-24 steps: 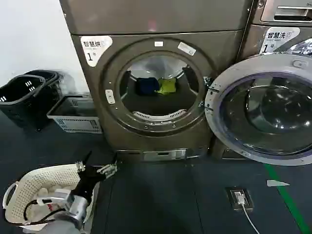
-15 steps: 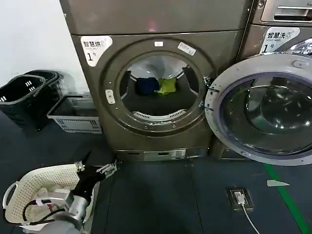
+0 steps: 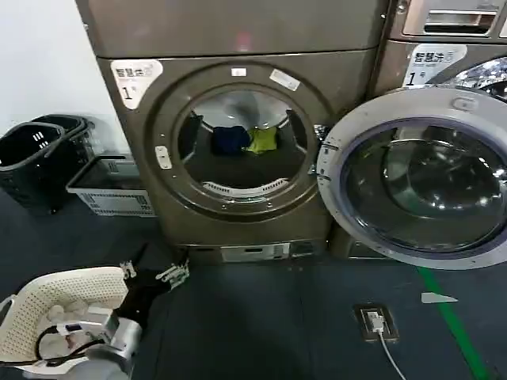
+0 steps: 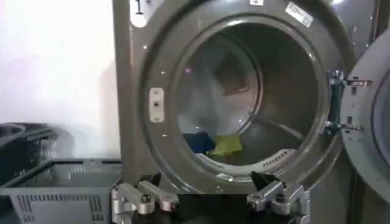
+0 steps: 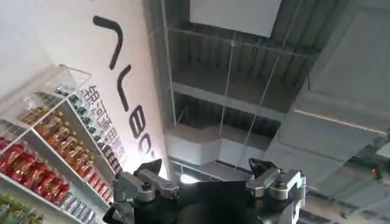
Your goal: Grasp the clothes from the dryer.
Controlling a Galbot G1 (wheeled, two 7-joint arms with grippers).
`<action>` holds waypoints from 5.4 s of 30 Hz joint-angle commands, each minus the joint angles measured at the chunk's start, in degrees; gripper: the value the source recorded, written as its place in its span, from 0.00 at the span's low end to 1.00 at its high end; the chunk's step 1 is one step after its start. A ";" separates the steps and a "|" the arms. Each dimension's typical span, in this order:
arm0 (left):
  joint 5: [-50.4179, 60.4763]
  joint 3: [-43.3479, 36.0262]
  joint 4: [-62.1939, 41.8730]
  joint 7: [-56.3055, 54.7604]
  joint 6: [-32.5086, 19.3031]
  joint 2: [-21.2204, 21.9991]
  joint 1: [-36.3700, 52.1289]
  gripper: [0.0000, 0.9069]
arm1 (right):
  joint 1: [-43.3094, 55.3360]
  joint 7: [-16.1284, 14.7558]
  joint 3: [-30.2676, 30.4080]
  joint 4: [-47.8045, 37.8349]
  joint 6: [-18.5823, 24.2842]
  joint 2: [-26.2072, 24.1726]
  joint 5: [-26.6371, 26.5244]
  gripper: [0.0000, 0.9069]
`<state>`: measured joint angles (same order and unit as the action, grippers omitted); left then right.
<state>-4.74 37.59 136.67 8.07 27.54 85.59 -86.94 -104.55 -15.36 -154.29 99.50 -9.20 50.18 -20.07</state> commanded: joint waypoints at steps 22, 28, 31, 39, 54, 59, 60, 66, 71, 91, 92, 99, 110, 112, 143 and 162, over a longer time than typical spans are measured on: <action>-0.08 0.12 0.45 -0.36 -0.01 -0.45 -0.16 1.00 | 0.00 -0.44 -0.08 0.22 -0.08 0.01 -1.31 1.00; -0.15 0.12 0.60 -0.33 0.05 -0.23 -0.14 1.00 | 0.05 -0.49 0.01 0.49 -0.07 0.10 -1.49 1.00; -0.11 0.07 0.60 -0.31 0.05 0.01 -0.10 1.00 | -0.06 -0.35 -0.05 0.45 0.05 0.05 -1.57 1.00; -0.38 0.22 1.48 -0.27 0.20 0.12 0.19 1.00 | -0.01 0.17 0.12 0.45 2.50 -0.09 -4.74 1.00; -1.32 0.79 1.89 -0.28 0.50 0.01 0.82 1.00 | -0.56 -1.19 -0.80 0.05 4.82 -0.23 -8.40 1.00; -1.47 0.73 2.07 -0.27 0.71 -0.06 1.11 1.00 | -0.49 -1.32 -0.75 0.11 4.92 -0.07 -8.90 1.00; -1.48 0.70 2.10 -0.27 0.75 -0.10 1.14 1.00 | -0.49 -1.37 -0.82 0.10 4.92 -0.10 -9.02 1.00; -1.35 0.57 2.10 -0.29 0.66 -0.21 0.95 1.00 | -0.70 -1.37 -1.04 -0.10 4.89 -0.15 -9.14 1.00; -1.40 0.52 2.51 -0.30 0.60 -0.40 0.79 1.00 | -1.10 -1.35 -1.46 -0.12 4.89 -0.07 -9.86 1.00; -1.65 0.75 2.95 -0.29 0.57 -0.22 0.80 1.00 | -1.13 -2.22 -1.80 0.03 4.65 0.02 -10.29 1.00; -1.66 0.74 2.91 -0.28 0.57 -0.21 0.86 1.00 | -1.12 -2.24 -1.80 0.02 4.64 0.00 -10.28 1.00; -1.80 0.71 2.73 -0.24 0.65 -0.19 1.16 1.00 | -1.13 -2.38 -1.77 0.06 4.54 -0.03 -10.17 1.00; -1.94 0.73 2.85 -0.23 0.73 -0.17 1.34 1.00 | -0.99 -2.62 -1.70 0.18 4.49 0.02 -10.14 1.00; -1.95 0.73 2.88 -0.22 0.73 -0.19 1.30 1.00 | -0.97 -2.66 -1.65 0.21 4.49 0.05 -10.14 1.00; -1.92 0.76 3.54 -0.25 0.75 -0.58 0.99 1.00 | -1.24 -3.30 -2.15 -0.23 4.50 0.09 -10.24 1.00; -2.13 0.89 3.35 -0.19 0.79 -0.21 1.37 1.00 | -1.12 -3.87 -2.30 -0.14 4.45 0.09 -10.23 1.00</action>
<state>-6.84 38.47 140.00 7.87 28.33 85.40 -85.60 -105.62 -19.25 -156.56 99.33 -4.79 50.28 -30.27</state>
